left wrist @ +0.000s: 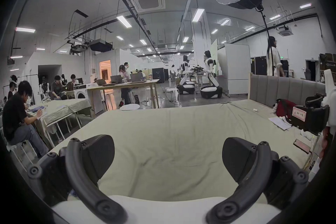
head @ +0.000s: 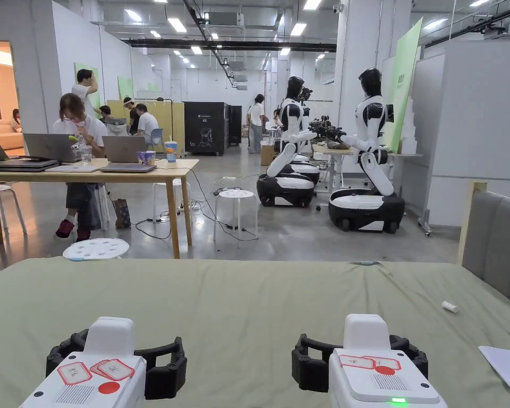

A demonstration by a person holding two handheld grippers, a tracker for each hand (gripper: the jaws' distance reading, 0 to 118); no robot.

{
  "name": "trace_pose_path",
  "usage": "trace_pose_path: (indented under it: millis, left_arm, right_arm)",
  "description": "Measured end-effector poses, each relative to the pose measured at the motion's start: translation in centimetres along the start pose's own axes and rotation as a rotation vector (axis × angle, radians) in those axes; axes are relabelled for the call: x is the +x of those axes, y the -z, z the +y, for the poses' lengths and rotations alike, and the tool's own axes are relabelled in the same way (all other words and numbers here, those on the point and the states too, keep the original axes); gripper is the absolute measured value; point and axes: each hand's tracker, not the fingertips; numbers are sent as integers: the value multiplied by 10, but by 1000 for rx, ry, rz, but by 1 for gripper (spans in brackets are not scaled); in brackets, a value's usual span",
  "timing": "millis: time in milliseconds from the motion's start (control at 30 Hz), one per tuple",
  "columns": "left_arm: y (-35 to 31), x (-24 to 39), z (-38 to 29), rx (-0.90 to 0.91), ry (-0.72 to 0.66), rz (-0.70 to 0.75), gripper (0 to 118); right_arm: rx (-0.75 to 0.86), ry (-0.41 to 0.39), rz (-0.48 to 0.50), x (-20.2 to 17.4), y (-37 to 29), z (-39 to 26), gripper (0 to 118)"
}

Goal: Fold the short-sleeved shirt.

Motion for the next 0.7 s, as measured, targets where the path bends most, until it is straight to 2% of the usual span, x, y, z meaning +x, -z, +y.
trace_pose_path:
  millis: [100, 267, 700]
  left_arm:
    - [-1, 1, 2, 4, -1, 2, 118]
    - [2, -1, -1, 8, -4, -1, 118]
    - [8, -4, -4, 6, -7, -4, 118]
  right_arm:
    - [21, 32, -16, 2, -1, 1, 118]
    - [28, 39, -24, 5, 4, -2, 118]
    - [24, -30, -7, 0, 3, -6, 118]
